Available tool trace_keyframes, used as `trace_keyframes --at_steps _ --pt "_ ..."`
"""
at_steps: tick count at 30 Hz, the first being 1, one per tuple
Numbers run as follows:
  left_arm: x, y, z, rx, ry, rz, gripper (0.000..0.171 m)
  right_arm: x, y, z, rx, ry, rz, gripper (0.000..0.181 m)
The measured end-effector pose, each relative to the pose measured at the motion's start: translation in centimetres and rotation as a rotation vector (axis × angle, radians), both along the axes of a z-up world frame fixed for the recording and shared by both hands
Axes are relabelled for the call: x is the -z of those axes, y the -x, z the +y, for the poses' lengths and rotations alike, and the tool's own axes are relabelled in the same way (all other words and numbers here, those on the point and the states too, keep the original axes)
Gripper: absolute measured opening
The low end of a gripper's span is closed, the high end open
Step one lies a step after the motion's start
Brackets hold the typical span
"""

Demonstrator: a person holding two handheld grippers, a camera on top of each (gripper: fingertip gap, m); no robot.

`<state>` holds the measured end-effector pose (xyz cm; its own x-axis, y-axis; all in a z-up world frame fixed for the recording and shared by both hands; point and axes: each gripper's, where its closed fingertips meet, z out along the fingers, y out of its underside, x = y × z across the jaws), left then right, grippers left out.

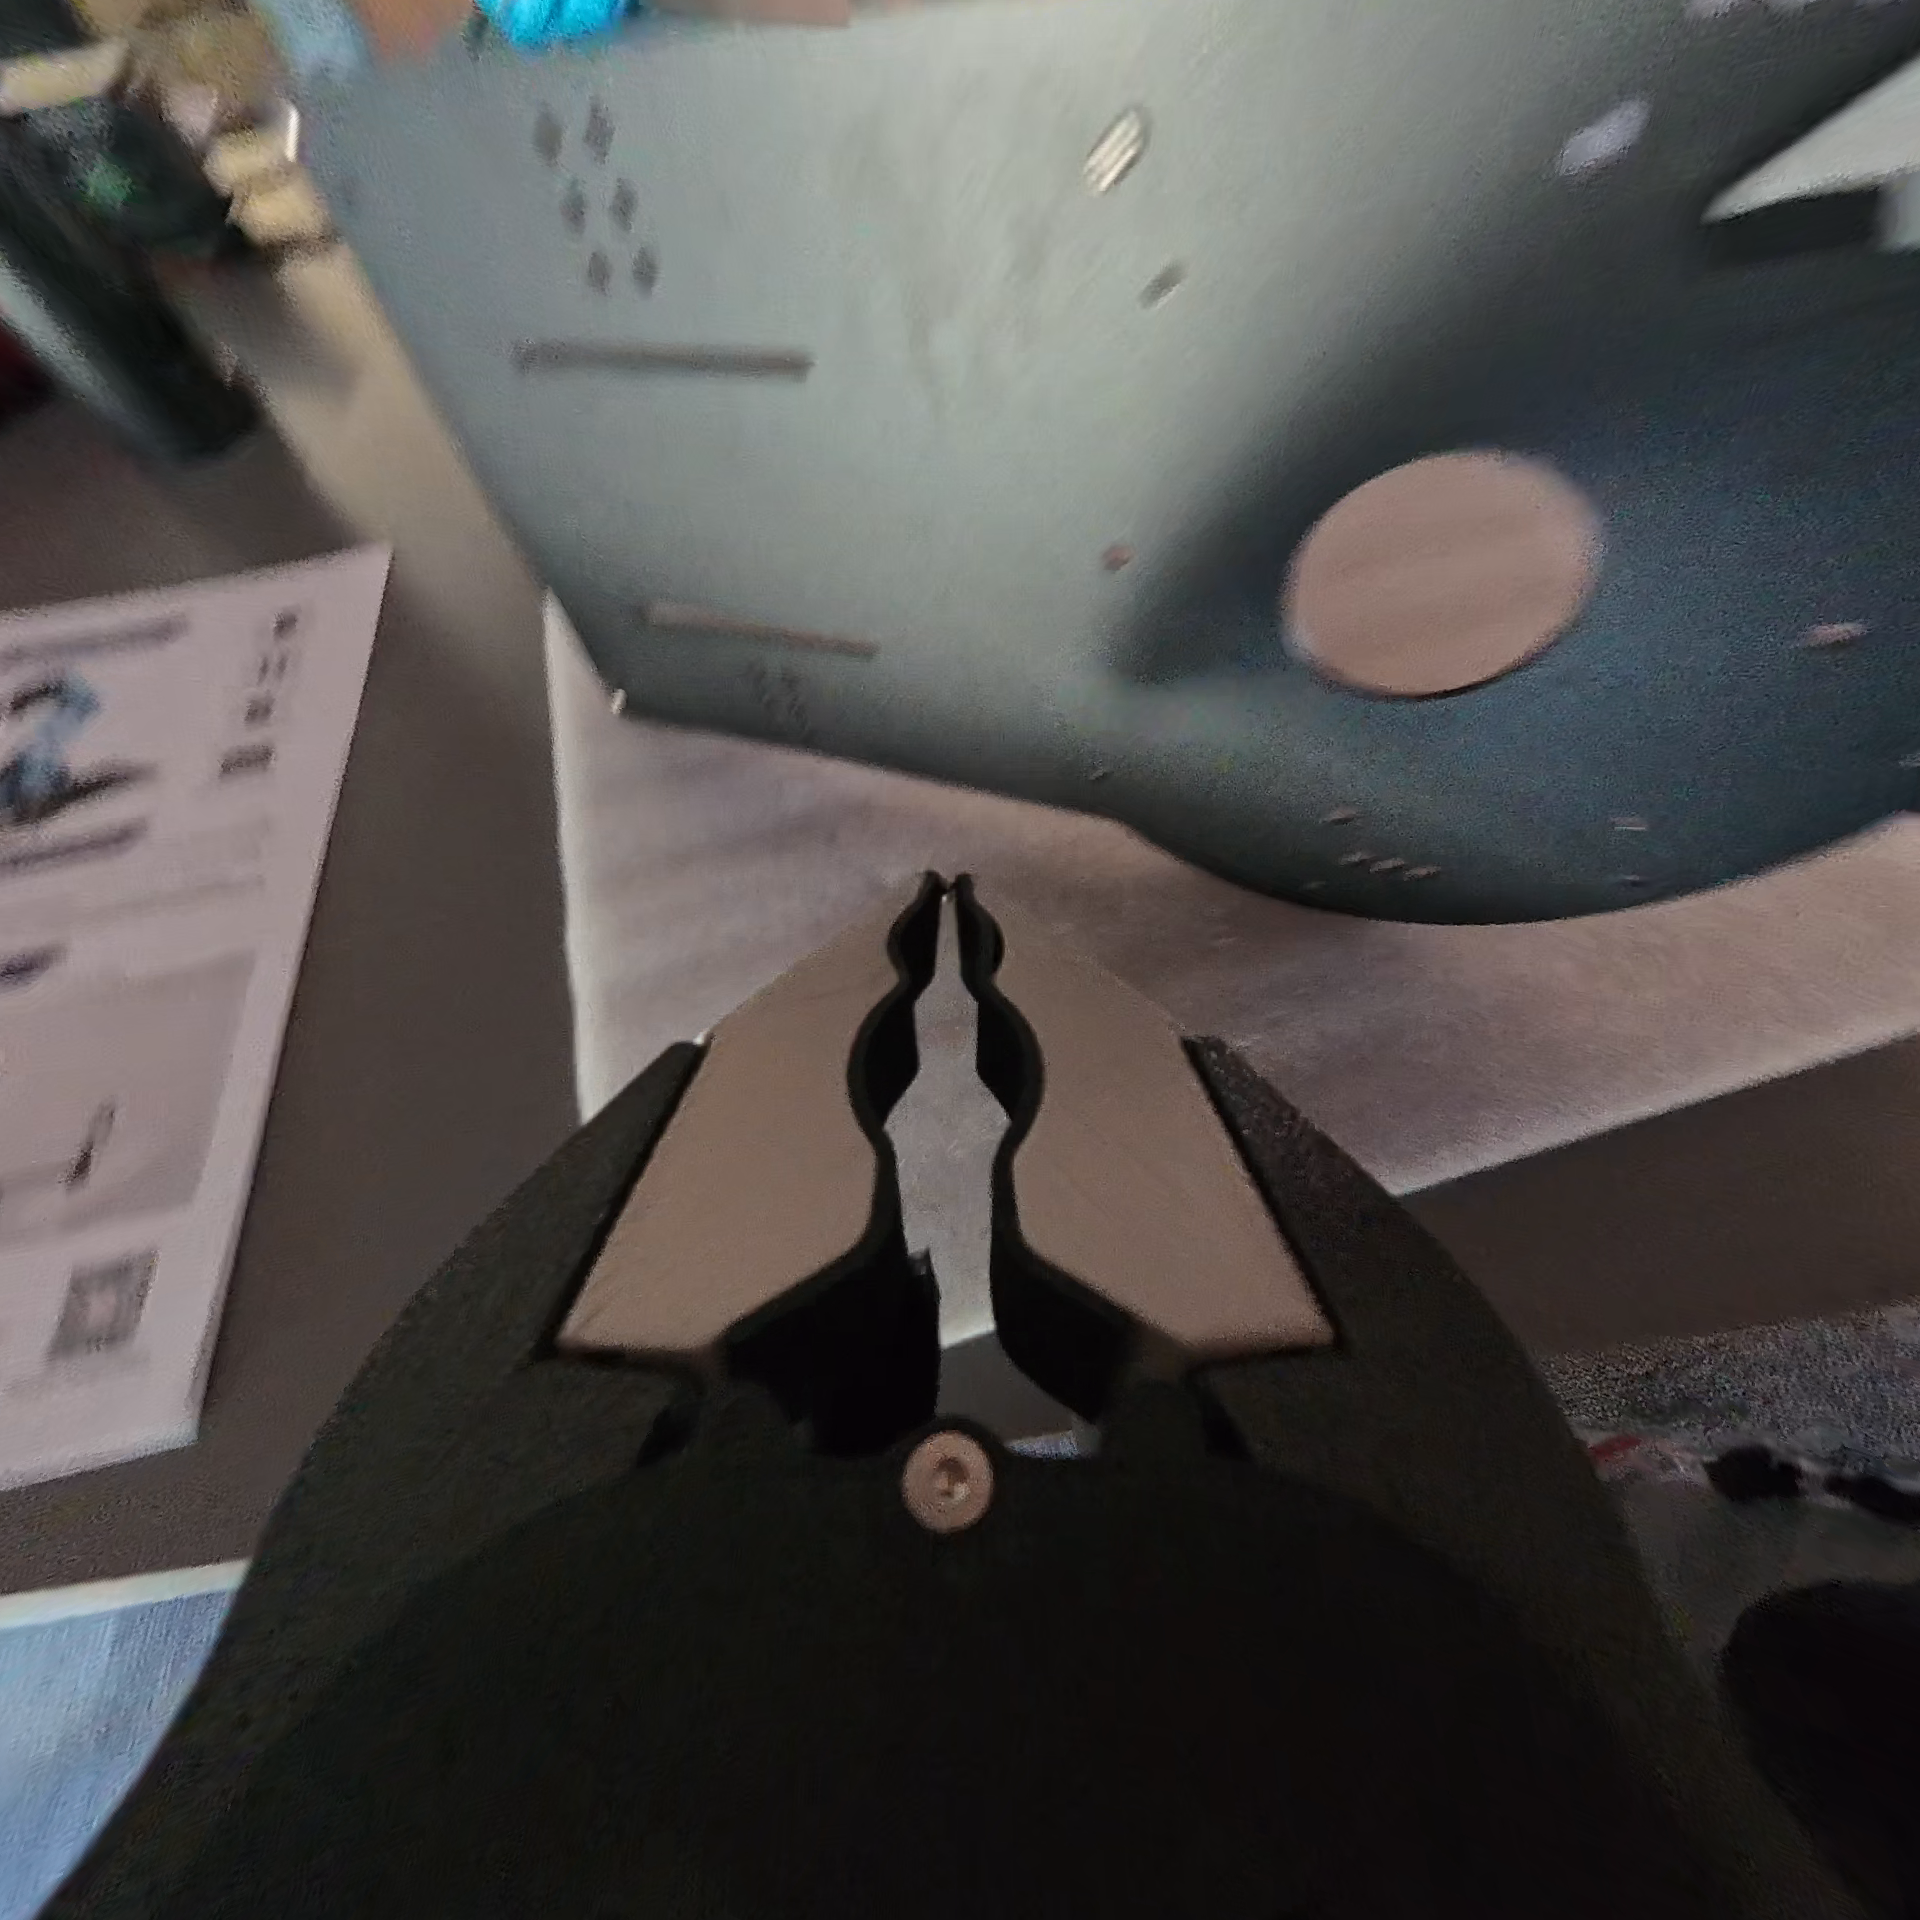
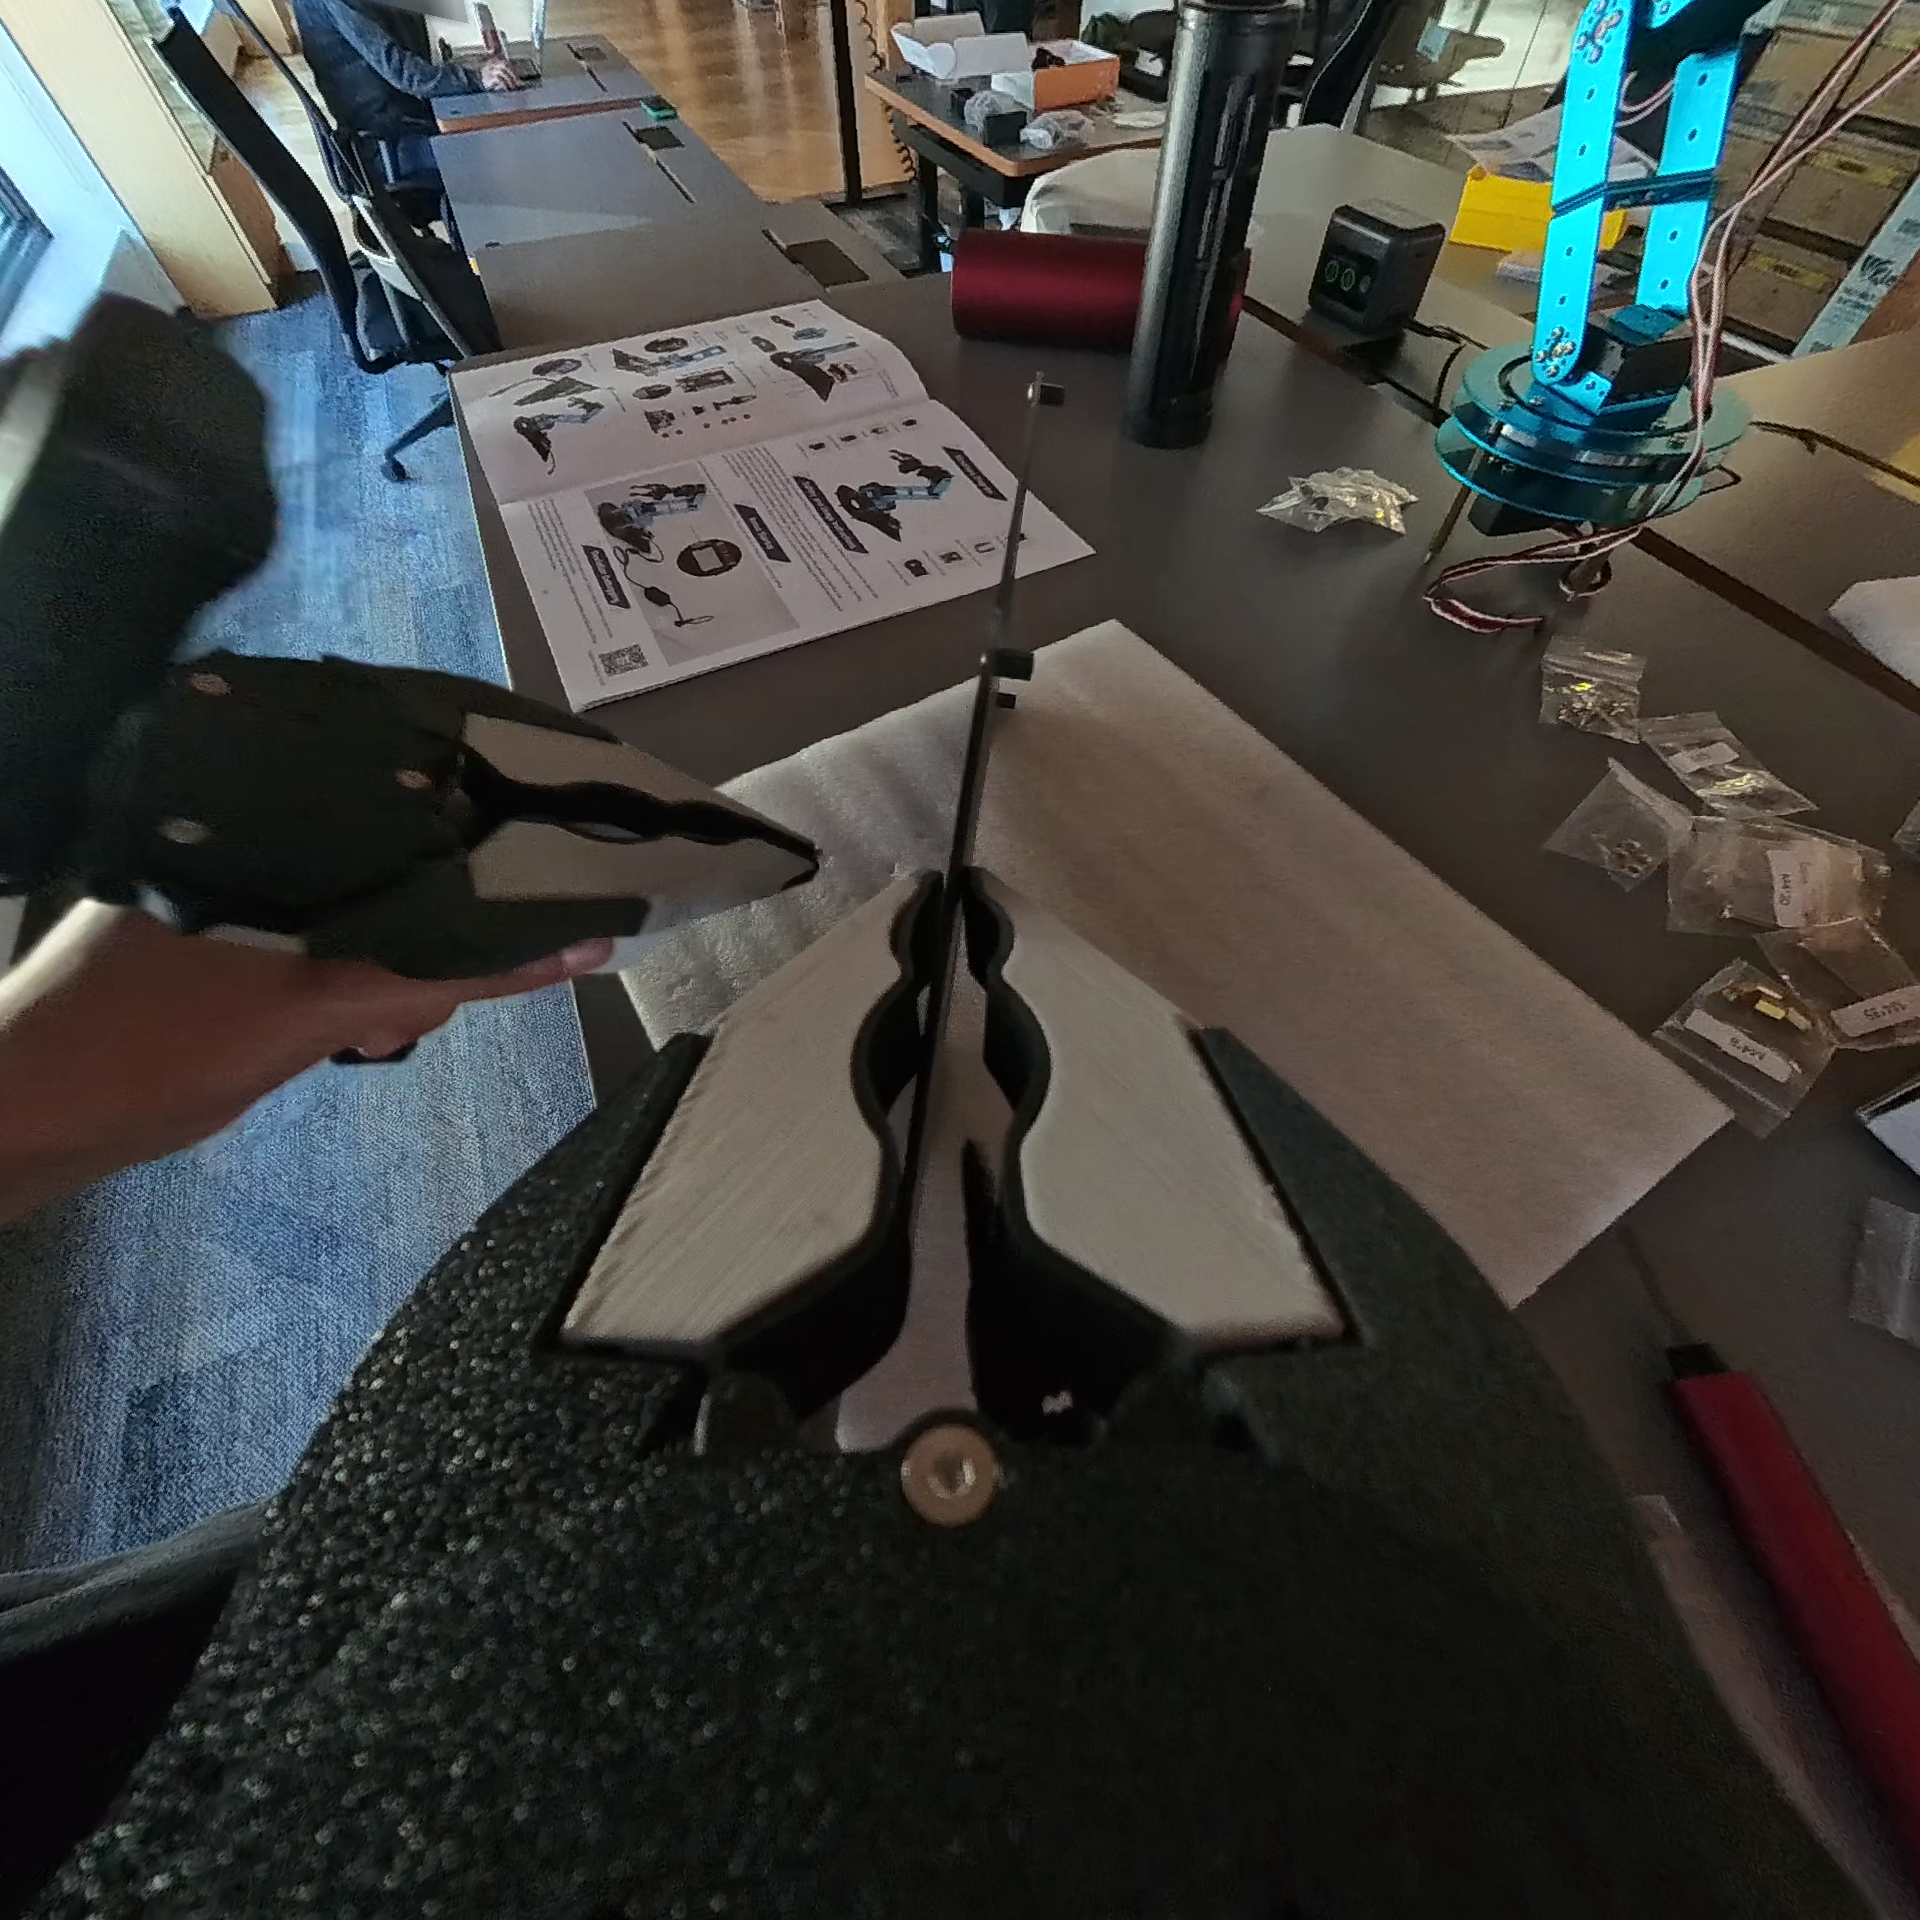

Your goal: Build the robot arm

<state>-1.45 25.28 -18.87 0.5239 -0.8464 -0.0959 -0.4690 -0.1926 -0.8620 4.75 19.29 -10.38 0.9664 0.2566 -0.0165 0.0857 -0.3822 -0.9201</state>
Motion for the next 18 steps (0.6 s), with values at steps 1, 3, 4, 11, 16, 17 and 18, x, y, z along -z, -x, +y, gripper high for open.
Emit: trace_keyframes --at_steps 1,3,4,11,16,17,18 --pt "-1.2 -0.5 -0.7 0.075 -0.029 -0.03 0.002 0.0 -0.1 0.0 0.001 0.001 0.0 0.002" --pt "-3.8 -1.4 -2.2 0.22 -0.098 -0.075 0.002 0.0 0.0 0.0 -0.001 0.002 -0.001 0.003" --pt "-5.1 -1.8 -3.2 0.296 -0.124 -0.099 0.002 0.0 0.1 0.0 -0.003 0.003 -0.003 0.002" --pt "-10.7 -4.1 -6.3 0.614 -0.161 -0.096 0.001 -0.1 0.9 -0.1 -0.005 0.002 -0.027 0.003" --pt "-10.9 -5.1 -5.8 0.684 -0.212 -0.023 0.001 0.0 1.0 -0.1 0.018 0.004 -0.047 0.002" --pt "-11.0 -5.1 -5.7 0.687 -0.223 -0.019 0.001 -0.1 0.9 -0.1 0.02 0.005 -0.048 0.002" --pt "-11.2 -5.1 -5.7 0.693 -0.22 -0.025 0.001 -0.1 0.9 -0.1 0.023 0.008 -0.042 0.002"
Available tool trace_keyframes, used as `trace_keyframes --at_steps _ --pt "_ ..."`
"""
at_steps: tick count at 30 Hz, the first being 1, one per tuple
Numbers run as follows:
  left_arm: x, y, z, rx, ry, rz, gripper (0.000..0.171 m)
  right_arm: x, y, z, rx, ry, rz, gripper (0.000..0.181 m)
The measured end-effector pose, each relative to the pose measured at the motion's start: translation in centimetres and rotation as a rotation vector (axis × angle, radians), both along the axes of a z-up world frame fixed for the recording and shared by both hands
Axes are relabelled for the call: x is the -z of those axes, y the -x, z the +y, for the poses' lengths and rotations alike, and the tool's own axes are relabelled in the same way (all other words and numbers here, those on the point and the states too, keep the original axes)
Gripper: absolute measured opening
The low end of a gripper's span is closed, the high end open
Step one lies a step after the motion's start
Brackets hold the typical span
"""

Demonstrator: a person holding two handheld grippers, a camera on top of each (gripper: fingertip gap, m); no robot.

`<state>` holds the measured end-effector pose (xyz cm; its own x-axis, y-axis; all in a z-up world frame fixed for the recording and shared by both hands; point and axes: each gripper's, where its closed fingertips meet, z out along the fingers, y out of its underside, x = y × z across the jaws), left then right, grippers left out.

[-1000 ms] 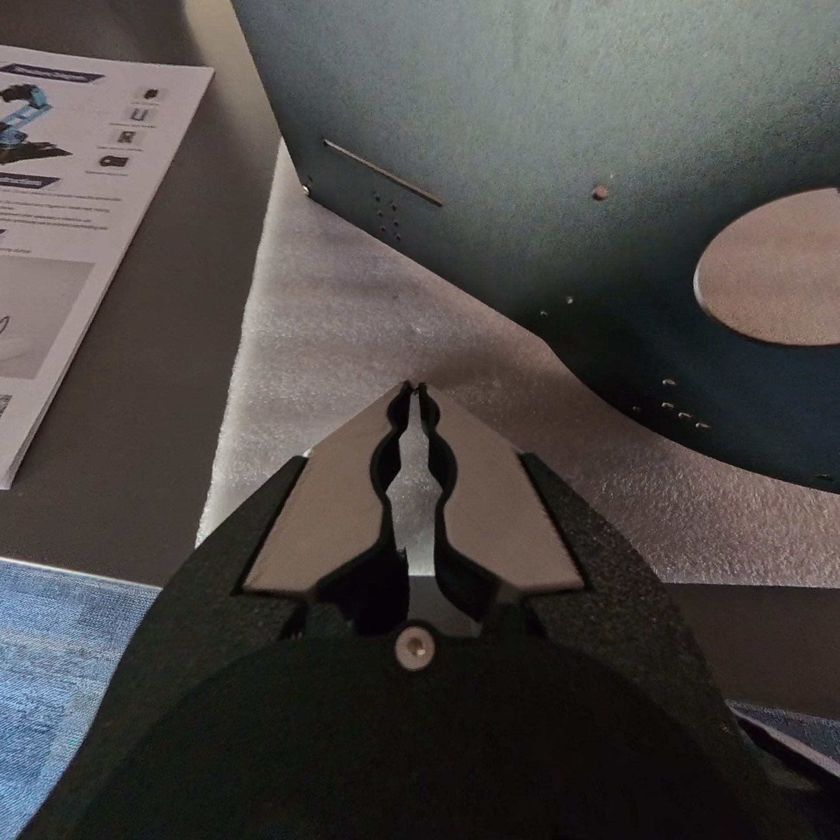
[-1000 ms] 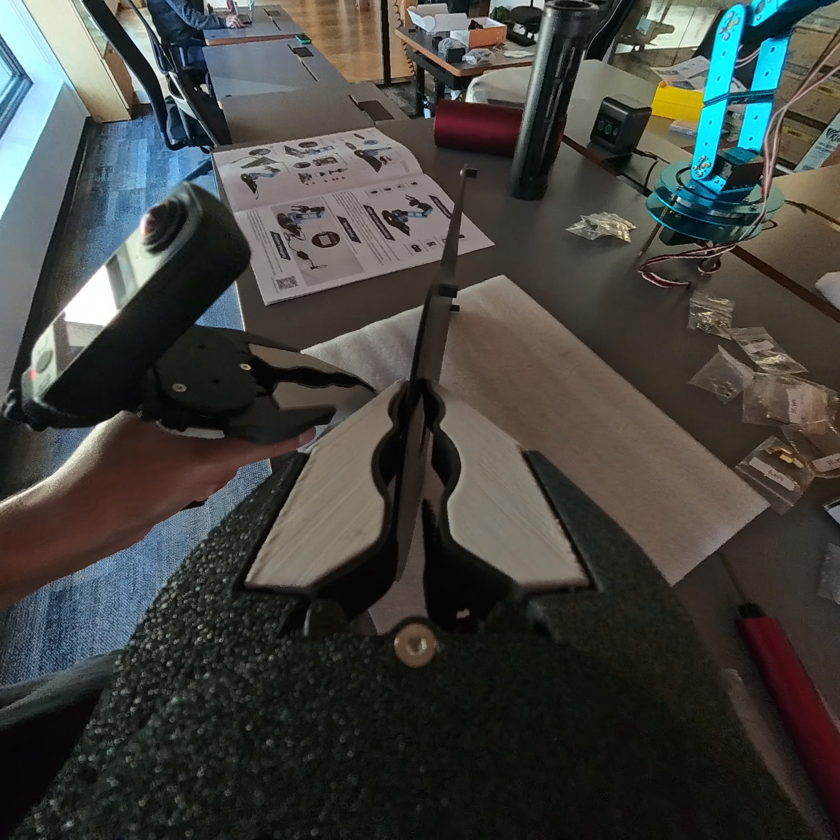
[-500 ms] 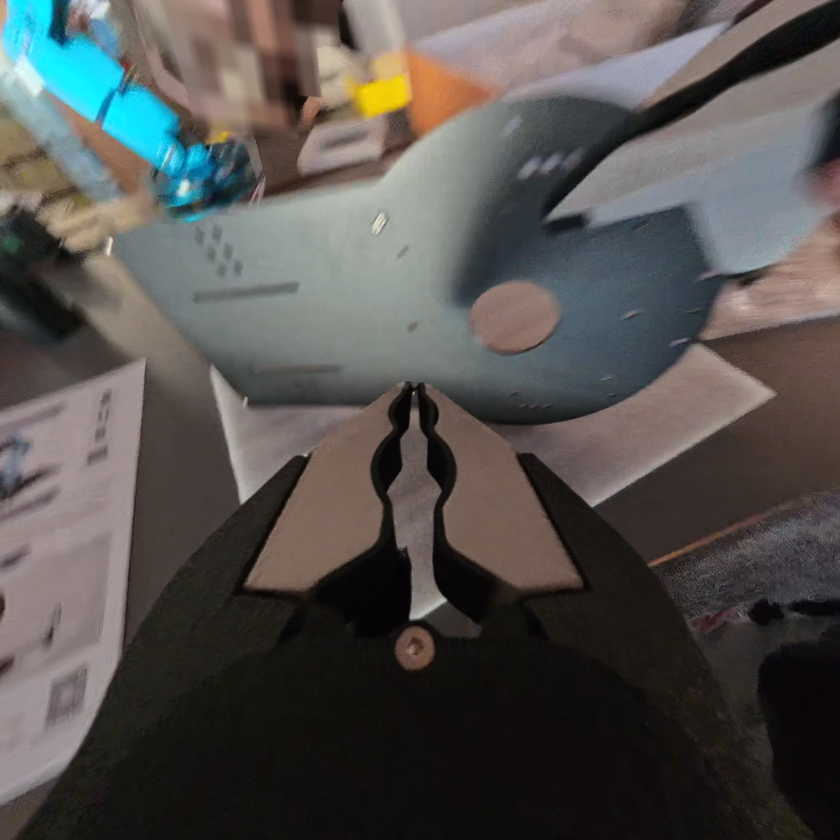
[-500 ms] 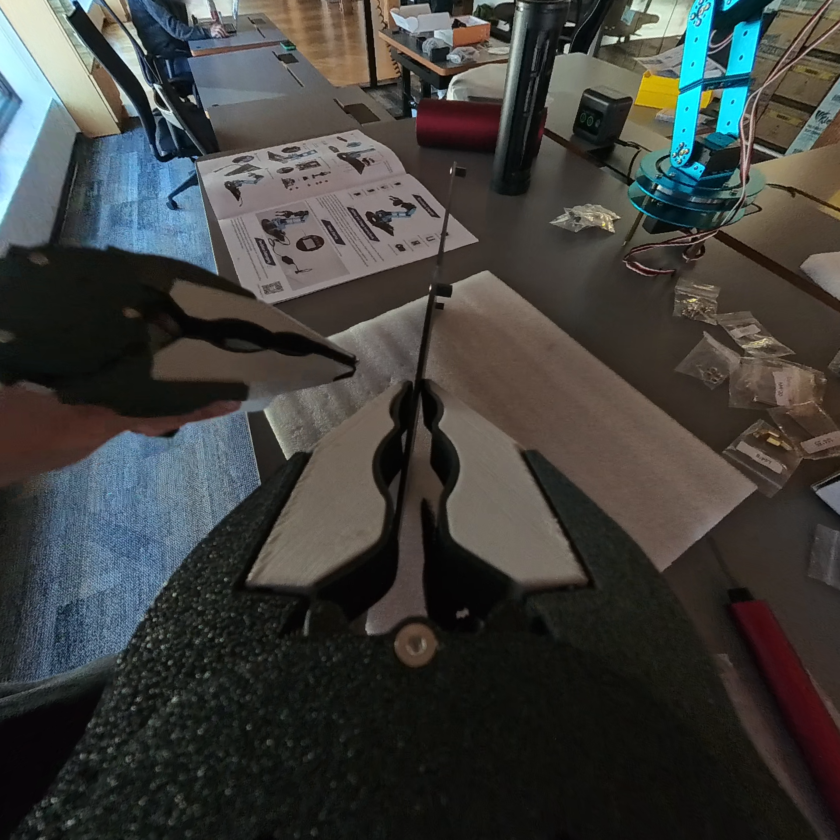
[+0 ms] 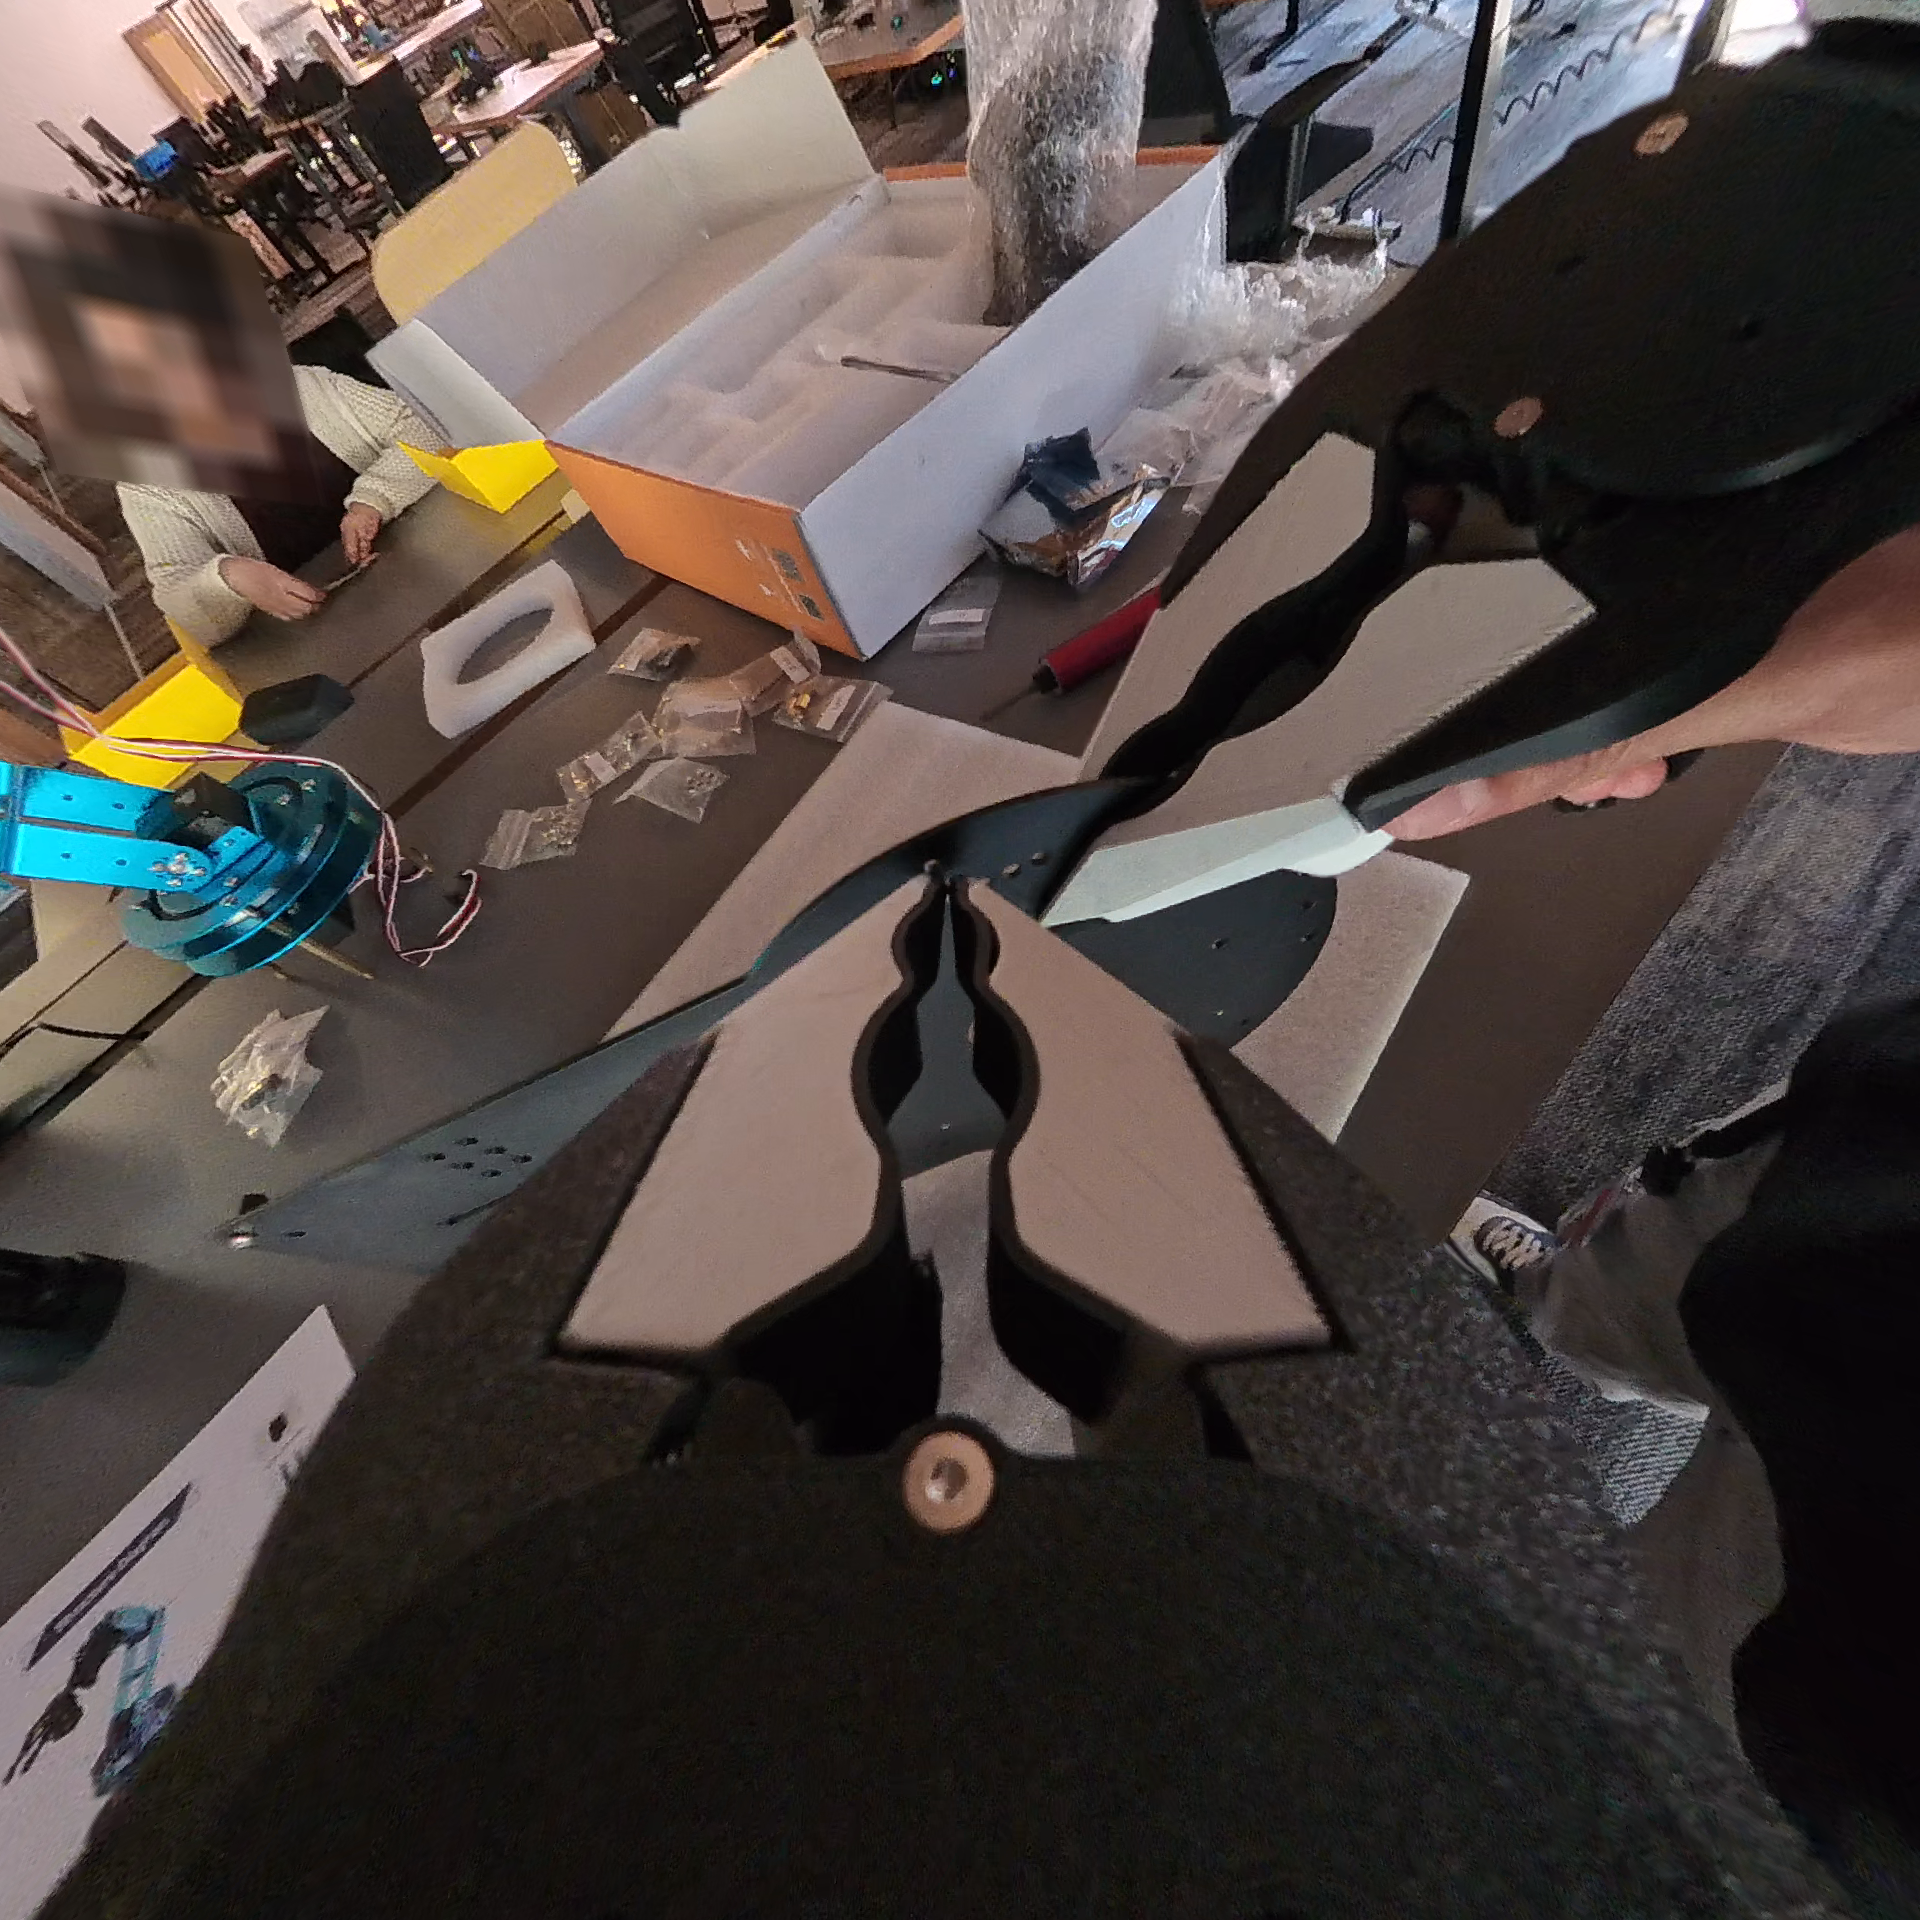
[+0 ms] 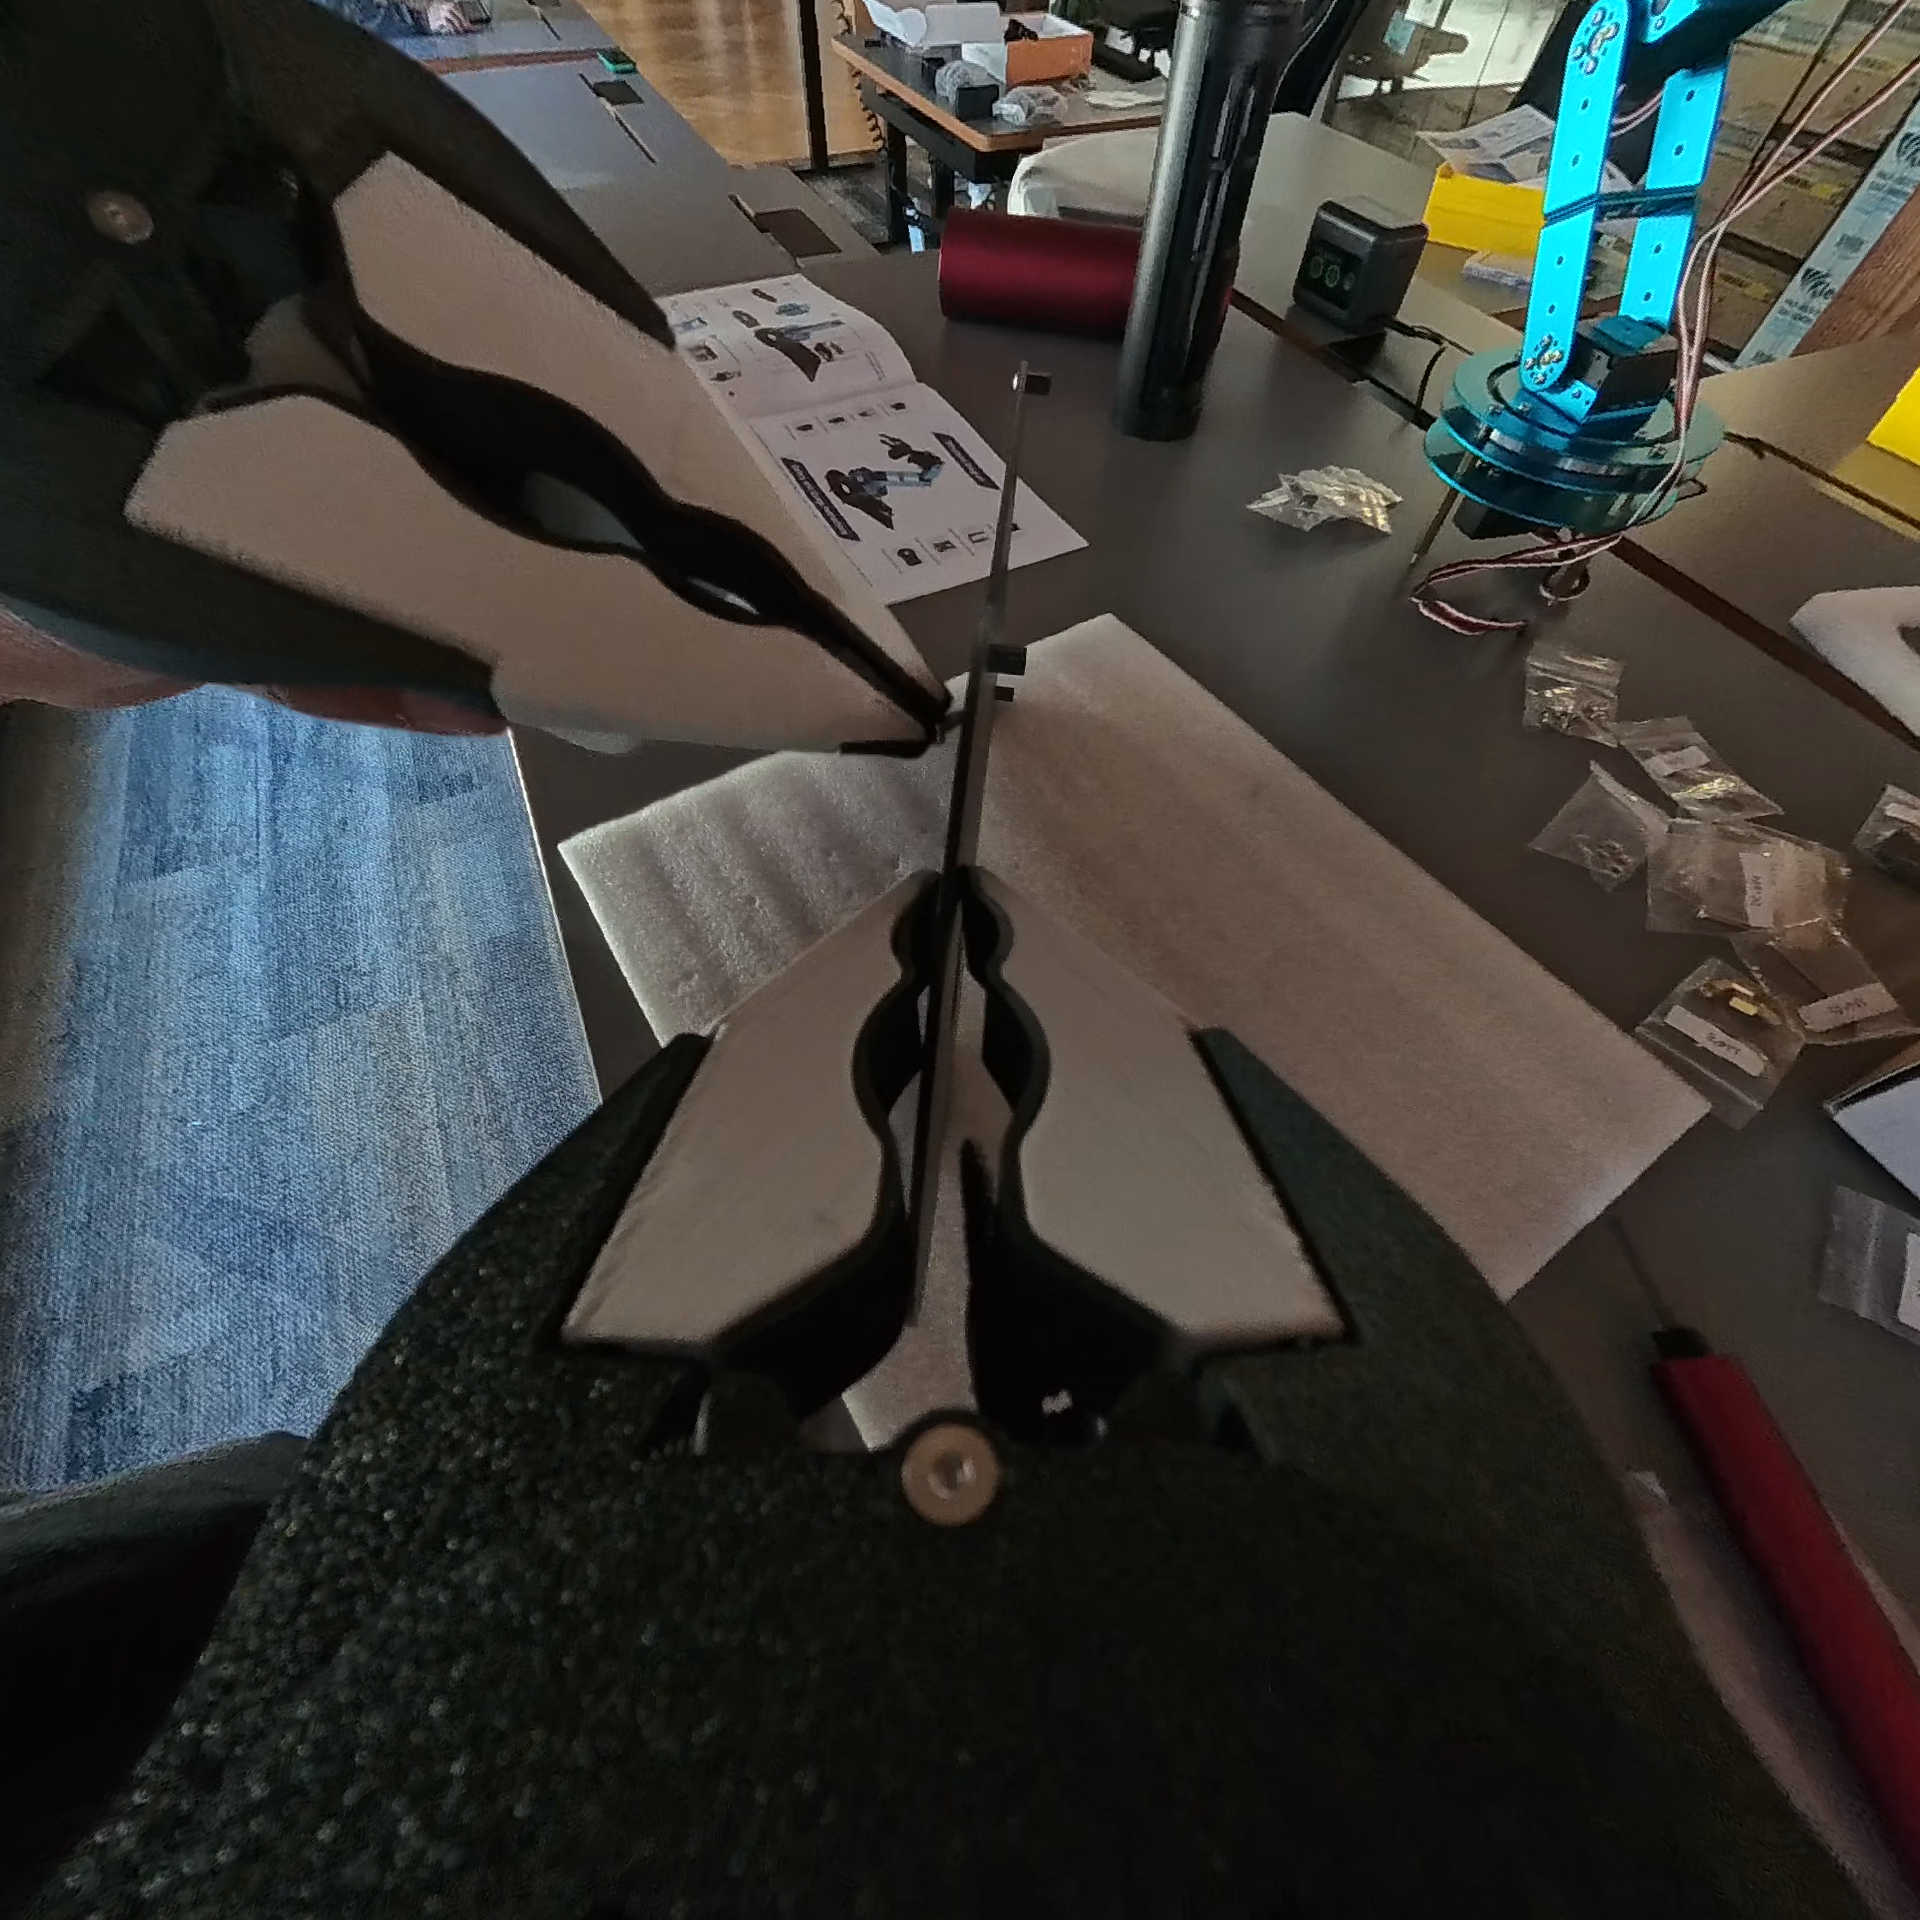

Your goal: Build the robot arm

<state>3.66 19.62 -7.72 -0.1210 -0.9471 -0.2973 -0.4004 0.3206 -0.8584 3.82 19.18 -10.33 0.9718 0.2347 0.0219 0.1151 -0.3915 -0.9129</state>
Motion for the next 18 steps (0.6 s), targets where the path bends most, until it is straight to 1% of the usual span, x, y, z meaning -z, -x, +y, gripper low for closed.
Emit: trace_keyframes --at_steps 3,11,18 --pt "-0.37 -0.06 0.14 0.012 0.011 -0.017 0.0 0.01 -0.08 0.02 0.012 -0.001 -0.001 0.001" --pt "-0.33 -0.11 -0.37 0.086 0.017 -0.019 0.0 0.0 -0.02 0.03 0.017 0.003 0.005 0.001" --pt "-0.17 -0.44 -0.17 0.106 0.003 -0.027 0.0 0.01 -0.33 0.07 0.029 0.003 0.003 0.001"
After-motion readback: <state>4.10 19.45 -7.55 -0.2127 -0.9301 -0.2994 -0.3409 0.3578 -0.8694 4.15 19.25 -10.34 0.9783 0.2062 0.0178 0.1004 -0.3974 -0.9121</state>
